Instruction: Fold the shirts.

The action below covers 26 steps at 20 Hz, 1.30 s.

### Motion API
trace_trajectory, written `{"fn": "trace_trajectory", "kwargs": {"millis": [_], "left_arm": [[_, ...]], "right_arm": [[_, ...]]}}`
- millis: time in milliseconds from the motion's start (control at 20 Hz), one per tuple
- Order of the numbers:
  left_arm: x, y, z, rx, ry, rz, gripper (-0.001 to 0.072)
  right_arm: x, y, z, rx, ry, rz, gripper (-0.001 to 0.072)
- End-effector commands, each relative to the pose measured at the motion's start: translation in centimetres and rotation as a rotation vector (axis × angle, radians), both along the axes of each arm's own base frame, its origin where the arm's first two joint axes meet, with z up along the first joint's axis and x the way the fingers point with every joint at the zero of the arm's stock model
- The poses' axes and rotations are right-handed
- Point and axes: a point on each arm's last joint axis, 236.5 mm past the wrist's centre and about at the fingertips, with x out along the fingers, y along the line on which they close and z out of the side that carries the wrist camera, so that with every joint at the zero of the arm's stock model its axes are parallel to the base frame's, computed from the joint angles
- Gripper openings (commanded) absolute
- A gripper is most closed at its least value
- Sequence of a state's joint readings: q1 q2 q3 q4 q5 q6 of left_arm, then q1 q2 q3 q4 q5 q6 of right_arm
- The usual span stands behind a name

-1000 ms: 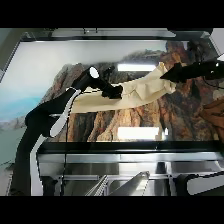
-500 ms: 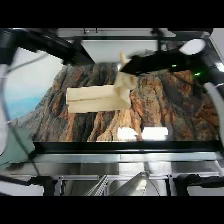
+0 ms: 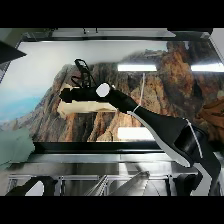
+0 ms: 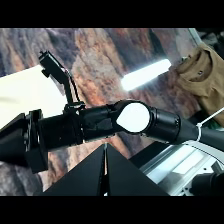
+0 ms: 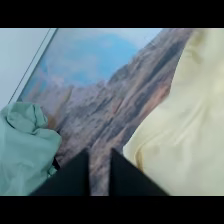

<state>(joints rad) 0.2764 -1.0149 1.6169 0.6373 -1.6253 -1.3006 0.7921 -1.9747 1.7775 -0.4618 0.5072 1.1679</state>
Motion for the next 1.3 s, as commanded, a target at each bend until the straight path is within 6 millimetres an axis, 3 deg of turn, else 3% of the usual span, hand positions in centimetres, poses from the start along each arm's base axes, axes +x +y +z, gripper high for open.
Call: {"fn": "trace_trajectory", "kwargs": {"millis": [0,100,200,300,400,450,500,550,750,900,1000,1250], "left_arm": [[-1.3,0.9,-1.2,0.002,-0.012,0.047,0.0015],[-1.3,0.9,-2.4,-0.01,0.026,0.043,0.0016],[-1.3,0.8,-3.1,-0.017,0.048,0.041,0.0015],[-1.8,0.7,-3.4,-0.012,0.064,0.025,0.0016],[-2.2,0.6,-3.5,-0.008,0.074,0.014,0.0016],[-2.2,0.6,-3.5,-0.008,0.074,0.013,0.0016],[-2.2,0.5,-3.5,-0.01,0.073,0.011,0.0016],[-2.2,0.5,-3.4,-0.012,0.072,0.012,0.0015],[-2.1,0.5,-3.4,-0.012,0.069,0.014,0.0015],[-2.1,0.6,-3.4,-0.008,0.062,0.011,0.0015],[-2.0,0.6,-3.4,-0.007,0.06,0.011,0.0015],[-2.1,0.6,-3.4,-0.007,0.06,0.01,0.0015]], "right_arm": [[-0.1,-0.7,1.5,0.029,0.04,0.047,0.0017],[1.4,-5.1,4.0,0.005,0.059,0.078,0.0015],[3.3,-10.5,4.9,-0.072,0.101,0.048,0.0014],[4.9,-17.1,4.0,-0.222,0.145,-0.003,0.0014],[5.9,-22.8,1.3,-0.362,0.22,-0.068,0.0016],[6.1,-24.6,-0.3,-0.395,0.282,-0.109,0.0071],[6.4,-25.7,-2.1,-0.404,0.341,-0.15,0.0523],[7.0,-26.2,-3.8,-0.409,0.363,-0.169,0.0707],[8.7,-26.6,-10.6,-0.406,0.462,-0.217,0.0709],[8.0,-25.1,-13.4,-0.346,0.554,-0.194,0.0711],[7.7,-23.8,-14.1,-0.287,0.6,-0.176,0.071],[7.4,-20.1,-13.1,-0.197,0.547,-0.124,0.071]]}}
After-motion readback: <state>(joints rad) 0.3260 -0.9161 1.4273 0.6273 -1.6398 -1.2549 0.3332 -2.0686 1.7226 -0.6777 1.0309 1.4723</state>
